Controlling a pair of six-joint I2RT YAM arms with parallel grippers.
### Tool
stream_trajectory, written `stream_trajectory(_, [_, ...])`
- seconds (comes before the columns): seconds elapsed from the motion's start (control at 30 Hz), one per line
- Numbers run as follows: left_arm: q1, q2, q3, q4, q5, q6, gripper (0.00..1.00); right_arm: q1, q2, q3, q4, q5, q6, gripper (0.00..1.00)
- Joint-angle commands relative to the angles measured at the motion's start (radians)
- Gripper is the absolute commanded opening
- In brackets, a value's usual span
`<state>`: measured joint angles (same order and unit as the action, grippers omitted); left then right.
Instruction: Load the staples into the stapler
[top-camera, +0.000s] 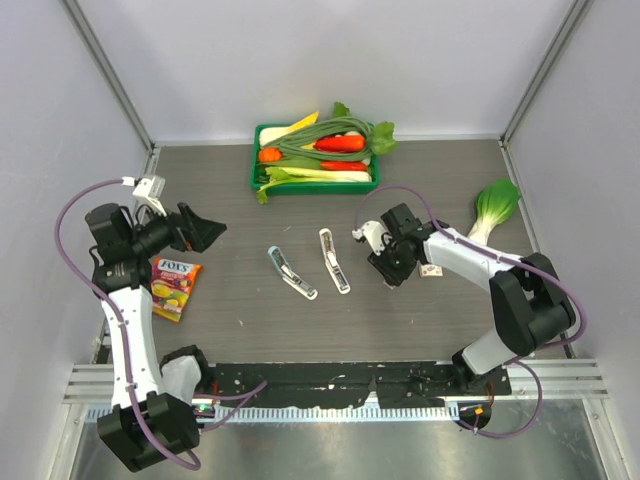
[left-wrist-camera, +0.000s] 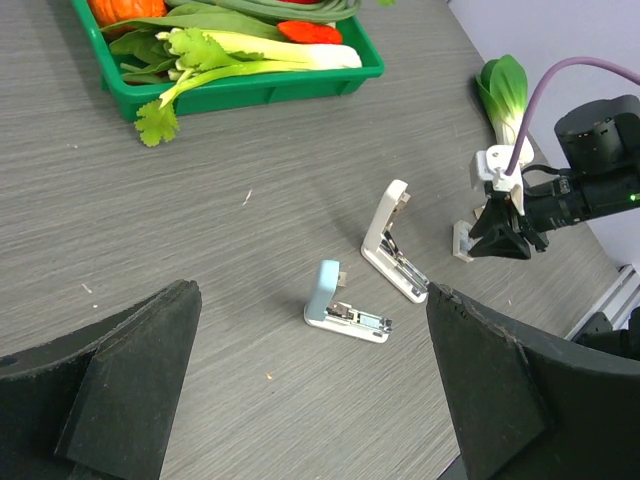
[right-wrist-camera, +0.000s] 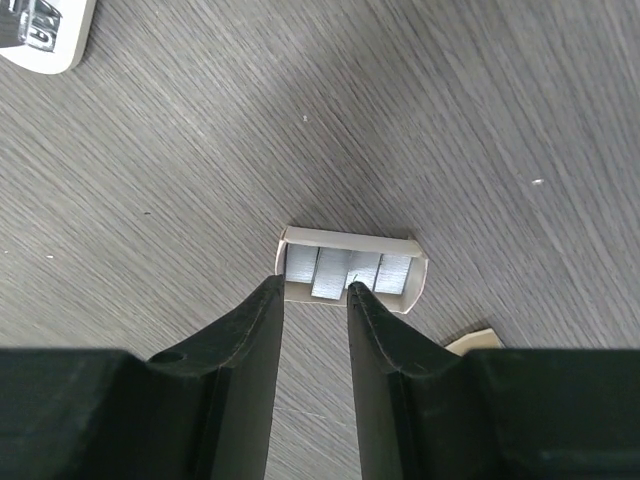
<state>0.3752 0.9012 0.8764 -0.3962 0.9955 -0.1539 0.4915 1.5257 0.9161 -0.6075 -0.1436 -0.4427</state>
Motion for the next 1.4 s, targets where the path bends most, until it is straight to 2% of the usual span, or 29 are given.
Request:
stream_trajectory(0.0, [0.001, -0.019, -0.005, 0.042, 0.019, -0.001, 1.0, -0.002, 0.024, 0.013, 0.023, 0.01, -0.008, 0.37])
stream_trajectory(0.63, [0.001, -0.012, -0.011, 0.046, 0.017, 0.001, 1.0, -0.004, 0.044, 0.015, 0.08, 0.03, -0.008, 0.34])
stream_trajectory(1.1, [-0.001, -0.013, -0.011, 0.045, 0.015, 0.001, 1.0, -0.004, 0.059, 0.01, 0.069, 0.024, -0.002, 0.19])
stream_trajectory(1.2, [0.001, -0.015, -0.013, 0.043, 0.014, 0.001, 1.0, -0.004, 0.031, 0.012, 0.068, 0.022, 0.002, 0.14])
stream_trajectory(1.37, [-0.001, -0.012, -0.013, 0.045, 0.012, 0.002, 1.0, -0.005, -0.05, 0.032, 0.058, 0.053, 0.044, 0.14])
